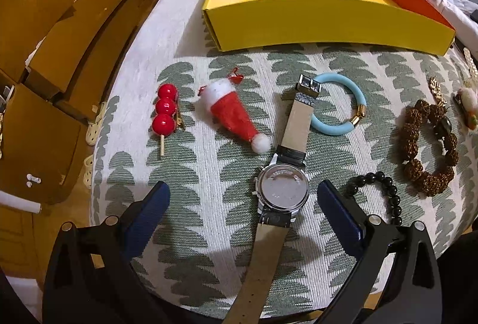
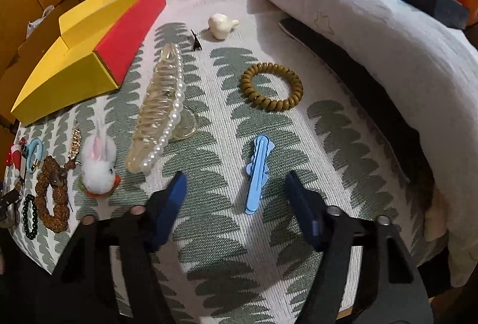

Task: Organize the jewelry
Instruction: 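Grasp the silver watch with the left tool while the right tool grasps the blue hair clip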

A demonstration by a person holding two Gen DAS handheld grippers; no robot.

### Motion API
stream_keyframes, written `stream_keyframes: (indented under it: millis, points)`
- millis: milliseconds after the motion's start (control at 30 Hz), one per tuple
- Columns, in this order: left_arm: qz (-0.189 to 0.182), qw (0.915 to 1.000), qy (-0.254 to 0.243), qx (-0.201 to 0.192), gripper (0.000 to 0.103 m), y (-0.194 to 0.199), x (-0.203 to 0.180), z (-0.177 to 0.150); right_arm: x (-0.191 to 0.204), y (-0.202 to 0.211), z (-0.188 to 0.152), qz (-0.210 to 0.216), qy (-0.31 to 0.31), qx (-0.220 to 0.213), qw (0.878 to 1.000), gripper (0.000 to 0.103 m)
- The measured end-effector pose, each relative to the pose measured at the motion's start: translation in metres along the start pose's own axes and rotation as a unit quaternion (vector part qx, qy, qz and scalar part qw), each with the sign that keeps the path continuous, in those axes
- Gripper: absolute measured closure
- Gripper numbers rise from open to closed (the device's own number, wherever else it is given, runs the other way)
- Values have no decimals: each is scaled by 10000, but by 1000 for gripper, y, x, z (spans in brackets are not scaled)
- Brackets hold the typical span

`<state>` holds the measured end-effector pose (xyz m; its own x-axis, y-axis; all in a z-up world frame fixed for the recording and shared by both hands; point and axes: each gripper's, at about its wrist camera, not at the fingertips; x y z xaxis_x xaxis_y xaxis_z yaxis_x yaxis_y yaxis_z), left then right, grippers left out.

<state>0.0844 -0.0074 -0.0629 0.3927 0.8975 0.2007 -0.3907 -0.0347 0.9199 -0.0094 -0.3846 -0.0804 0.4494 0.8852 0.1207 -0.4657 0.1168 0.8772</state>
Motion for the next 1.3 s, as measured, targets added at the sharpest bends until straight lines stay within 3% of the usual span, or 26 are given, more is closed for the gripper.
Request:
stream_keyframes:
  millis: [67, 133, 500, 567, 667, 733, 800, 1300]
  points:
    - [-45, 10000, -23, 51, 11, -3, -3, -1, -2, -2, 1, -105, -21, 15, 9999, 46]
    - [-102, 9999, -44, 122, 23, -7, -5, -2, -3, -3, 4, -94, -58, 29, 9999, 47]
    - [-157, 9998, -33, 115, 27, -11, -6, -4, -2, -15, 13, -130, 8, 169, 9998, 52]
    - [-162, 9998, -41, 101, 30, -10, -7, -3, -3, -15, 13, -75, -18, 177, 9998, 58]
    - [-130, 9999, -35, 75, 43, -10, -5, -2, -3, -14, 13, 5, -56, 159, 9999, 71]
    - [-170, 9998, 29, 56, 60, -10, 0, -1, -2, -13, 12, 5, -62, 138, 9999, 81]
    - [-233, 9997, 65, 47, 61, -11, 5, -1, -4, -13, 12, -6, -102, 129, 9999, 87]
    - [-690, 9968, 230, -322, 62, 10, 20, -8, -18, 4, 5, 290, -443, -92, 9986, 87]
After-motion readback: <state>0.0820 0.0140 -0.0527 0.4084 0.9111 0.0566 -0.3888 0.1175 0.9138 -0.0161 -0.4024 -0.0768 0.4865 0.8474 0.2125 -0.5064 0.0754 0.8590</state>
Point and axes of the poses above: each gripper's, at about its wrist camera, not at the fingertips, and y roughly against the way its jaws point, x to its left, z to its top, and after that the axes turned 8 degrees about -y, right-handed
